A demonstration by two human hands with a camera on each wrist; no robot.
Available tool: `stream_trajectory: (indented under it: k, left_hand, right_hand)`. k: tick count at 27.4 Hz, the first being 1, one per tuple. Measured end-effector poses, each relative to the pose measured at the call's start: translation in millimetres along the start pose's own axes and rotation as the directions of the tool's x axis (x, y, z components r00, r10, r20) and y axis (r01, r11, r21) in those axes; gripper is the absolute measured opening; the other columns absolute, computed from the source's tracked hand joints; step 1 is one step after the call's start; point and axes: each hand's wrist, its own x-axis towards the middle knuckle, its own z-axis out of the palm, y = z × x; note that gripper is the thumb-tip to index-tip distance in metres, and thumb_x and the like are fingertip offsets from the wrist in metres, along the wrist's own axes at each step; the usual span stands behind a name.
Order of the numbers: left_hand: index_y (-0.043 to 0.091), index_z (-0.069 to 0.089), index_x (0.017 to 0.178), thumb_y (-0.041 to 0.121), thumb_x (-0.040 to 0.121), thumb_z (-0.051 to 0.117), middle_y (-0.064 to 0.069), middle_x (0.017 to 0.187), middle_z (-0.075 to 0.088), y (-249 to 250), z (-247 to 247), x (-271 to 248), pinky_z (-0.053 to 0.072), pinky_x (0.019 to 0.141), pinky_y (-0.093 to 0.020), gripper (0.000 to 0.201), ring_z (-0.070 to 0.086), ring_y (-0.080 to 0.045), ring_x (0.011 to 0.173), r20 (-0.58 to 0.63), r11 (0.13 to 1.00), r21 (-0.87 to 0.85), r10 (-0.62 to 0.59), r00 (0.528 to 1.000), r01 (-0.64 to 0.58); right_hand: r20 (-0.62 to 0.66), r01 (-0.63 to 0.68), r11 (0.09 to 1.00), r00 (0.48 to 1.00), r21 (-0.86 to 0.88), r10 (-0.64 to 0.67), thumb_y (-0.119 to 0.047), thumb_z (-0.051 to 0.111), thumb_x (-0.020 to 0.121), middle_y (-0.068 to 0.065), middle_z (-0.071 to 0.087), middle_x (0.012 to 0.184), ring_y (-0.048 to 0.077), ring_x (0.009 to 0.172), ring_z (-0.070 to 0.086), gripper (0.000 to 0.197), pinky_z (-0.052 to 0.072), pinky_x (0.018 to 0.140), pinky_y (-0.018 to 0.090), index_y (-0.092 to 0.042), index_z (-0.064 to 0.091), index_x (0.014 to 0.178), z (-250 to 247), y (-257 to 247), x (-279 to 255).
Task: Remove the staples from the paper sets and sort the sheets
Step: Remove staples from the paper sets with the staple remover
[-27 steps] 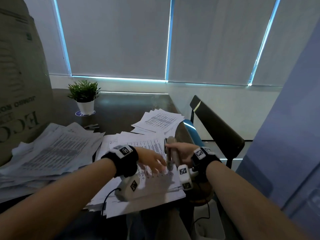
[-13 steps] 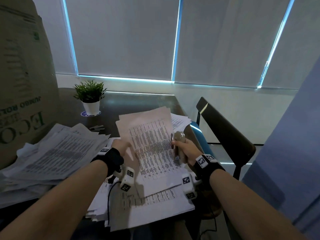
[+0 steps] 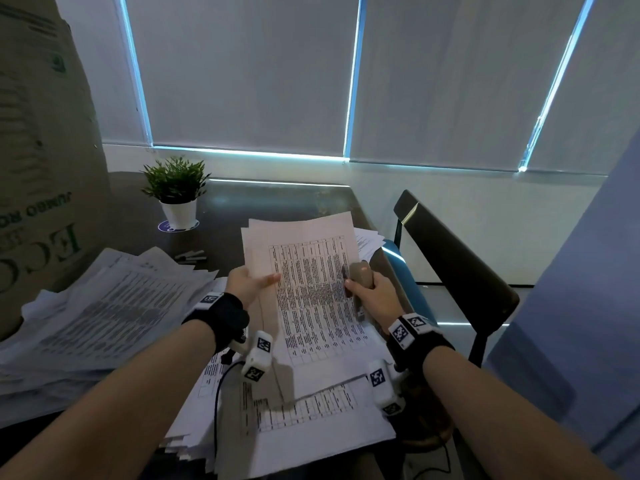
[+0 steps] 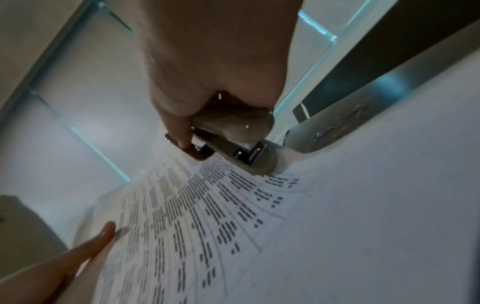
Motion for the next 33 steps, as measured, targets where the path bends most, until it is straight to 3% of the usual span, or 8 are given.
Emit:
stream_trajectory:
  k: [5,7,13,16,21,26,30,33]
  left_hand:
    - [0.006,0.062,0.109,0.021,0.098,0.052,-0.009,0.102,0.068,-4,5,1,0.053,0.081,-0.036,0.021,0.065,-0.024,0.091,0.008,0.999,-0.042,-0.007,1.000,0.007]
    - [0.006,0.062,0.109,0.026,0.102,0.044,-0.010,0.101,0.067,-8,1,4,0.050,0.087,-0.040,0.028,0.062,-0.028,0.096,0.023,0.998,-0.050,-0.026,0.999,0.027]
    - [0.003,0.058,0.116,0.017,0.101,0.043,-0.011,0.096,0.065,-9,-15,9,0.053,0.064,-0.031,0.024,0.062,-0.023,0.080,0.050,0.994,-0.072,-0.084,0.995,0.088]
    - [0.002,0.060,0.109,0.014,0.098,0.050,-0.007,0.087,0.063,-9,-23,17,0.049,0.056,-0.023,0.019,0.058,-0.016,0.071,-0.016,0.993,-0.104,-0.061,0.998,0.059]
    - [0.007,0.065,0.092,0.014,0.085,0.069,-0.015,0.099,0.068,0,-10,19,0.052,0.082,-0.038,0.010,0.063,-0.026,0.089,-0.076,0.990,-0.138,-0.023,0.997,0.012]
    - [0.002,0.065,0.090,0.002,0.091,0.058,-0.011,0.082,0.067,16,9,7,0.058,0.060,-0.029,0.007,0.065,-0.025,0.076,-0.022,0.977,-0.210,0.027,0.999,-0.031]
    - [0.006,0.068,0.101,0.039,0.098,0.048,-0.009,0.099,0.070,17,-1,15,0.053,0.085,-0.036,0.039,0.066,-0.023,0.092,-0.015,0.994,-0.106,-0.026,1.000,0.024]
    - [0.006,0.061,0.116,0.043,0.099,0.043,-0.010,0.117,0.063,13,-13,23,0.044,0.101,-0.039,0.044,0.059,-0.022,0.106,-0.064,0.991,-0.130,-0.041,0.997,0.033]
  right_hand:
    - [-0.044,0.036,0.979,0.998,-0.202,-0.045,-0.027,0.071,0.089,0.006,0.069,0.088,0.017,0.078,0.066,0.015,0.053,0.065,0.025,-0.015,0.063,0.089,10,-3,-1]
    - [-0.179,0.018,0.989,0.983,-0.146,-0.045,-0.029,0.071,0.088,0.008,0.070,0.088,0.018,0.075,0.065,0.018,0.053,0.062,0.029,-0.012,0.065,0.088,10,-2,1]
    - [-0.471,0.002,0.997,0.882,0.084,0.038,-0.022,0.072,0.088,0.002,0.065,0.081,0.015,0.070,0.060,0.015,0.048,0.069,0.029,-0.010,0.067,0.097,-19,-8,12]
    - [-0.417,-0.019,0.968,0.900,0.248,0.125,-0.017,0.070,0.090,0.005,0.066,0.076,0.020,0.060,0.059,0.008,0.046,0.051,0.024,-0.011,0.064,0.087,-32,-9,11]
    - [-0.249,-0.088,0.965,0.957,0.247,0.151,-0.019,0.073,0.086,0.014,0.069,0.079,0.031,0.067,0.064,0.013,0.053,0.061,0.036,-0.007,0.068,0.085,-19,-8,11]
    - [-0.107,-0.156,0.974,0.979,0.163,0.175,-0.018,0.070,0.088,0.016,0.073,0.099,0.028,0.089,0.071,0.021,0.060,0.077,0.040,-0.002,0.068,0.102,-5,-13,12]
    - [-0.132,-0.186,0.956,0.967,0.227,0.219,-0.016,0.071,0.088,0.020,0.073,0.095,0.034,0.088,0.071,0.018,0.060,0.080,0.044,0.000,0.068,0.096,-4,-13,14]
    - [-0.276,-0.139,0.936,0.932,0.323,0.233,-0.018,0.074,0.086,0.012,0.071,0.079,0.026,0.069,0.067,0.016,0.057,0.078,0.046,-0.004,0.067,0.089,-7,-10,17]
